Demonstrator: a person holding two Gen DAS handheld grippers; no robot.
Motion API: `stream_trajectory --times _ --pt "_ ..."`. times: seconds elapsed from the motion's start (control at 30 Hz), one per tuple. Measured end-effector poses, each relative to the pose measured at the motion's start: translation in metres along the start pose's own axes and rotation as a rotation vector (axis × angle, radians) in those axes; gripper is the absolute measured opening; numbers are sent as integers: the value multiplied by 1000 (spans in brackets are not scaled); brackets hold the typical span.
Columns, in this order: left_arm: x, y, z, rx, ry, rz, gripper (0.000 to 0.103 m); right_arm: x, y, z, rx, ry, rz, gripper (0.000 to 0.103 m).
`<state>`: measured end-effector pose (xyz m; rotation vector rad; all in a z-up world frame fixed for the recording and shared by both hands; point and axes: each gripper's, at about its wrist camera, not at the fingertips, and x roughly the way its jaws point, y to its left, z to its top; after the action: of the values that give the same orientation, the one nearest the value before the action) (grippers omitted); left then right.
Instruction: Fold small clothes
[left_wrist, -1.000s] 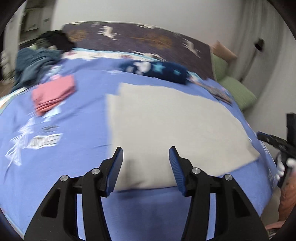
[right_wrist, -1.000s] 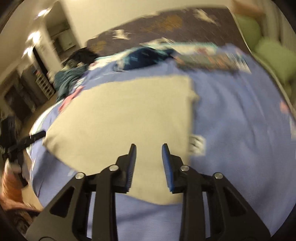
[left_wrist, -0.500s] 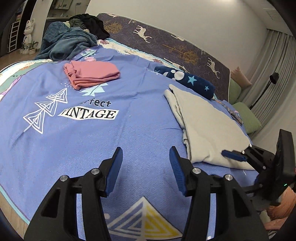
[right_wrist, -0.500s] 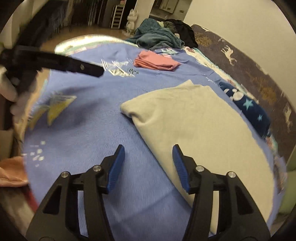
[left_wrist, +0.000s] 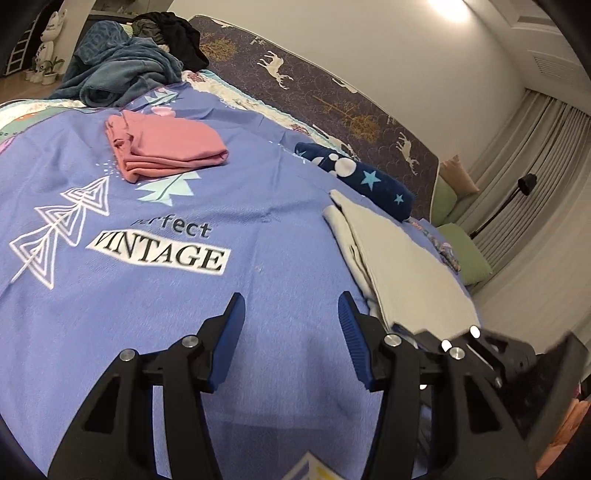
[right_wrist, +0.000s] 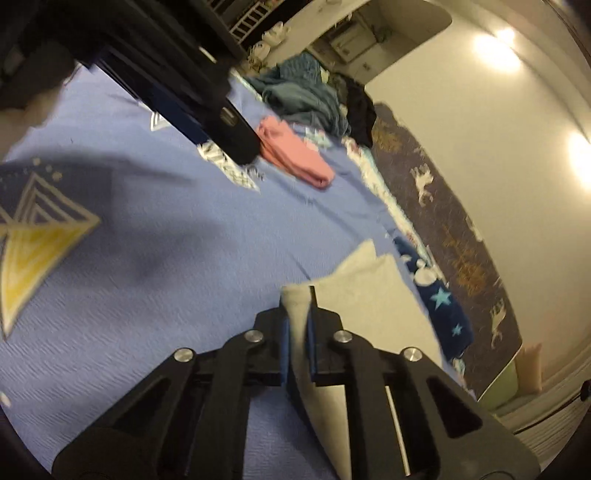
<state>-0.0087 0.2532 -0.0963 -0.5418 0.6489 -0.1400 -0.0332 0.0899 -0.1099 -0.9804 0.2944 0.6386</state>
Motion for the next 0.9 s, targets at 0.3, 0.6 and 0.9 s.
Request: stream_trajectory --times 0.3,0.6,0.9 --pt "46 -8 25 -10 87 -163 53 -37 -32 -3 106 -68 42 33" --pt "110 -23 36 -16 261 -333 66 -20 -16 -26 49 118 61 48" --pt "170 -23 69 -143 321 -485 66 -3 -15 -18 91 130 34 49"
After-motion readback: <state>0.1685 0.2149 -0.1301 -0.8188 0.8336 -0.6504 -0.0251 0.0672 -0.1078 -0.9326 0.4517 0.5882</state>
